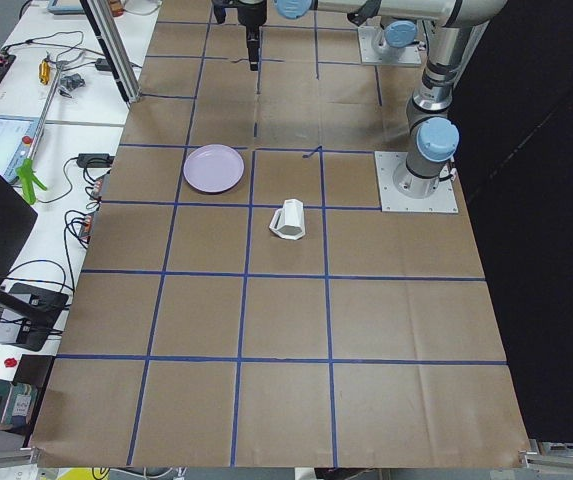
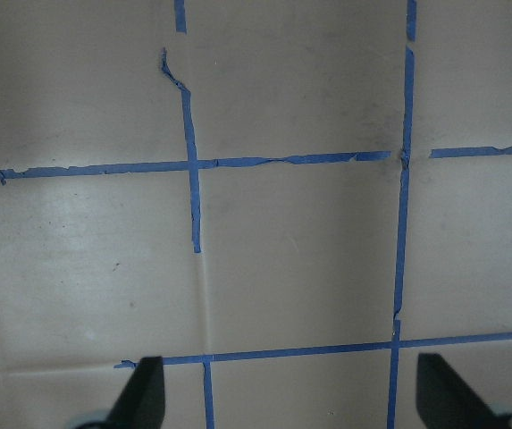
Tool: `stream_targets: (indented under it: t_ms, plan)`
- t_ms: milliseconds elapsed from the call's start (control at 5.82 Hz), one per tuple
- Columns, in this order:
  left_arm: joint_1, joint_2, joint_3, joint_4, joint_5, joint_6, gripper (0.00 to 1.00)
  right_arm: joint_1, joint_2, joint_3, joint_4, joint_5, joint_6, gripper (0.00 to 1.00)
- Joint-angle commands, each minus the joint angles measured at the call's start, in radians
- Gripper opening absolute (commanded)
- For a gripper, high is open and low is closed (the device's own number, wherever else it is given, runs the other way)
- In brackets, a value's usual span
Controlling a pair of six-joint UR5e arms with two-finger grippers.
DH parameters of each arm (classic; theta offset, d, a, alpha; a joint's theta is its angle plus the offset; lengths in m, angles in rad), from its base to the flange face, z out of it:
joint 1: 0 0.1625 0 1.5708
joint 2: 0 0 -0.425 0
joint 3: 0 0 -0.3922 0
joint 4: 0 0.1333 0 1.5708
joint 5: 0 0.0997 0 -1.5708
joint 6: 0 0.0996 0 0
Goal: Flip cup and place on plate
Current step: 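Move the left gripper down toward the white cup lying on its side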
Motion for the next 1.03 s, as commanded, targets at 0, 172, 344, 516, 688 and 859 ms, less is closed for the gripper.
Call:
stream_targets:
  t_ms: [0, 172, 344, 516, 688, 859]
  plan:
    - [0.001, 0.002, -0.001, 0.000, -0.001, 0.001, 0.98, 0.000, 0.000, 0.000, 0.000, 0.000, 0.000, 1.00]
    - [0.012, 0.012, 0.005, 0.000, 0.004, 0.017, 0.98, 0.000, 0.000, 0.000, -0.001, 0.000, 0.000, 1.00]
    - [0.021, 0.015, 0.006, 0.000, 0.005, 0.023, 0.98, 0.000, 0.000, 0.000, -0.001, 0.000, 0.000, 1.00]
    - [0.058, 0.029, 0.002, -0.001, 0.010, 0.120, 0.98, 0.000, 0.000, 0.000, -0.001, 0.000, 0.000, 1.00]
    - [0.184, 0.041, -0.001, -0.015, 0.002, 0.241, 0.98, 0.000, 0.000, 0.000, 0.000, 0.000, 0.000, 1.00]
    - [0.316, 0.061, -0.018, -0.027, 0.001, 0.414, 0.98, 0.000, 0.000, 0.000, 0.000, 0.000, 0.000, 1.00]
